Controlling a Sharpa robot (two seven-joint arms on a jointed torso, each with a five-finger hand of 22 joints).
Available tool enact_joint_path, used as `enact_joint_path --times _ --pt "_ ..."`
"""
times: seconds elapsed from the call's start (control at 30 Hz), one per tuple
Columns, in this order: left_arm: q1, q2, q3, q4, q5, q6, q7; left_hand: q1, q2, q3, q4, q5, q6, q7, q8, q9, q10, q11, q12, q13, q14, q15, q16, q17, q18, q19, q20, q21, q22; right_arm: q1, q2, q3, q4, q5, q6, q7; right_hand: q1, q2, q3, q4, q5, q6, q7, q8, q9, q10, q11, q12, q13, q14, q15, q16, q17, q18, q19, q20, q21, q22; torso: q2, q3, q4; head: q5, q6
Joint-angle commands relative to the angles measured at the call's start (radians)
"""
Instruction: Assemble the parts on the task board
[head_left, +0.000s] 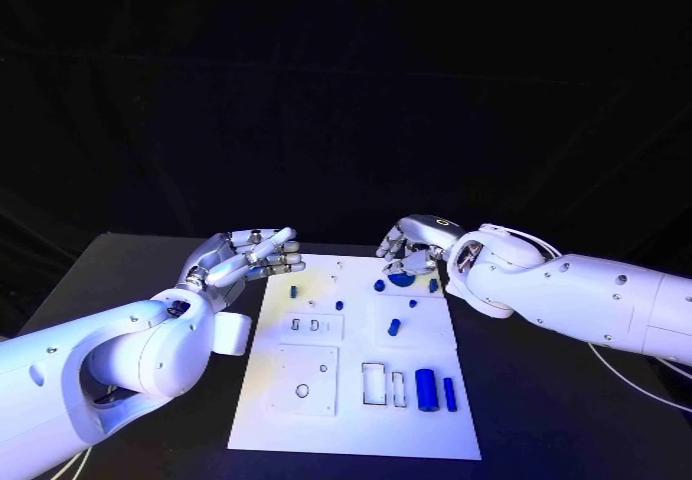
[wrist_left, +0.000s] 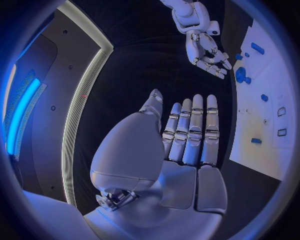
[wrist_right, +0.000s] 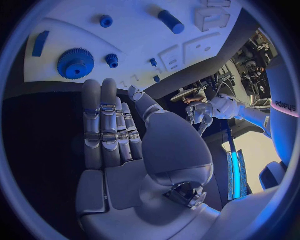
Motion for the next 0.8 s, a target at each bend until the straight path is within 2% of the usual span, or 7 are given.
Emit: enact_joint_path --times 0.03,0.1,0.17,0.23,0.3,0.5,0.8 --pt "0.004 -0.001 0.001 0.009 -0.009 0.028 -0.001 0.005 0.001 -0.002 -0.005 0.003 0.002 0.001 -0.006 -0.002 0.001 0.002 -0.004 -0.002 0.007 0.001 -0.001 0.001 0.006 0.009 0.000 0.006 0.001 0.000 0.010 0.001 -0.005 -0.142 0.058 -0.072 -0.005 -0.012 0.005 0.006 0.003 0.005 -0.002 -0.004 0.001 -0.015 0.002 0.005 0.003 0.005 -0.001 0.010 0.028 -0.038 0.053 0.001 0.151 0.193 0.023 -0.0021 0.0073 -0.004 0.003" --pt "0.006 0.000 0.001 0.009 -0.009 0.028 -0.003 0.005 0.001 -0.003 -0.006 0.003 0.002 0.001 -0.006 -0.002 0.001 0.002 -0.006 -0.002 0.007 0.001 -0.002 0.002 0.006 0.009 -0.001 0.006 0.001 0.000 0.015 0.001 -0.006 -0.155 0.069 -0.079 -0.007 -0.016 0.009 0.011 0.004 0.003 -0.001 -0.004 0.002 -0.022 0.003 0.008 0.007 -0.002 0.000 0.014 0.054 -0.056 0.089 0.002 0.266 0.341 0.026 -0.0017 0.0078 -0.006 0.003" --pt "0.006 0.000 0.001 0.008 -0.009 0.029 -0.004 0.005 0.001 -0.003 -0.006 0.003 0.001 0.001 -0.007 -0.002 0.000 0.002 -0.007 -0.002 0.007 0.001 -0.003 0.002 0.006 0.010 -0.001 0.006 0.000 0.000 0.018 0.001 -0.007 -0.166 0.080 -0.085 -0.008 -0.018 0.014 0.017 0.006 0.000 -0.001 -0.004 0.002 -0.032 0.006 0.008 0.010 -0.007 -0.001 0.016 0.075 -0.071 0.113 0.005 0.348 0.449 0.028 -0.0010 0.0078 -0.007 0.003" --pt "0.007 0.001 0.001 0.007 -0.009 0.029 -0.005 0.005 0.001 -0.003 -0.006 0.003 0.001 0.001 -0.007 -0.002 0.000 0.002 -0.007 -0.002 0.007 0.001 -0.003 0.002 0.006 0.010 -0.001 0.006 0.000 -0.001 0.020 0.001 -0.010 -0.176 0.091 -0.092 -0.006 -0.022 0.018 0.022 0.007 -0.002 -0.002 -0.004 0.002 -0.042 0.006 0.009 0.013 -0.011 0.001 0.017 0.096 -0.080 0.125 0.007 0.406 0.526 0.029 0.0002 0.0068 -0.008 0.006" --pt "0.007 0.001 0.001 0.007 -0.009 0.029 -0.006 0.004 0.001 -0.004 -0.006 0.003 0.001 0.002 -0.009 -0.003 0.000 0.003 -0.009 -0.003 0.006 0.002 -0.004 0.002 0.006 0.011 -0.001 0.007 0.000 -0.001 0.022 0.001 -0.012 -0.183 0.097 -0.097 -0.006 -0.024 0.020 0.026 0.008 -0.005 -0.001 -0.004 0.002 -0.048 0.008 0.009 0.014 -0.013 0.001 0.017 0.109 -0.088 0.140 0.009 0.449 0.586 0.030 -0.0003 0.0067 -0.009 0.008" --pt "0.007 0.003 0.001 0.006 -0.009 0.031 -0.008 0.004 0.001 -0.005 -0.007 0.003 0.001 0.002 -0.010 -0.003 -0.001 0.003 -0.010 -0.003 0.006 0.002 -0.005 0.002 0.006 0.012 -0.002 0.007 0.000 -0.001 0.025 0.000 -0.016 -0.195 0.117 -0.105 -0.005 -0.029 0.026 0.034 0.012 -0.009 -0.001 -0.004 0.002 -0.056 0.007 0.010 0.018 -0.016 0.003 0.015 0.129 -0.097 0.156 0.011 0.500 0.658 0.034 -0.0009 0.0106 -0.013 0.011" --pt "0.007 0.002 0.001 0.001 -0.009 0.032 -0.011 0.004 0.001 -0.005 -0.007 0.003 0.001 0.002 -0.010 -0.003 -0.001 0.003 -0.010 -0.003 0.006 0.002 -0.005 0.002 0.006 0.012 -0.002 0.007 0.000 -0.004 0.024 0.000 -0.010 -0.198 0.132 -0.107 -0.006 -0.030 0.029 0.040 0.013 -0.006 0.000 -0.003 0.003 -0.055 0.008 0.013 0.020 -0.017 0.003 0.014 0.139 -0.105 0.174 0.012 0.534 0.710 0.038 -0.0019 0.0094 -0.011 0.013"
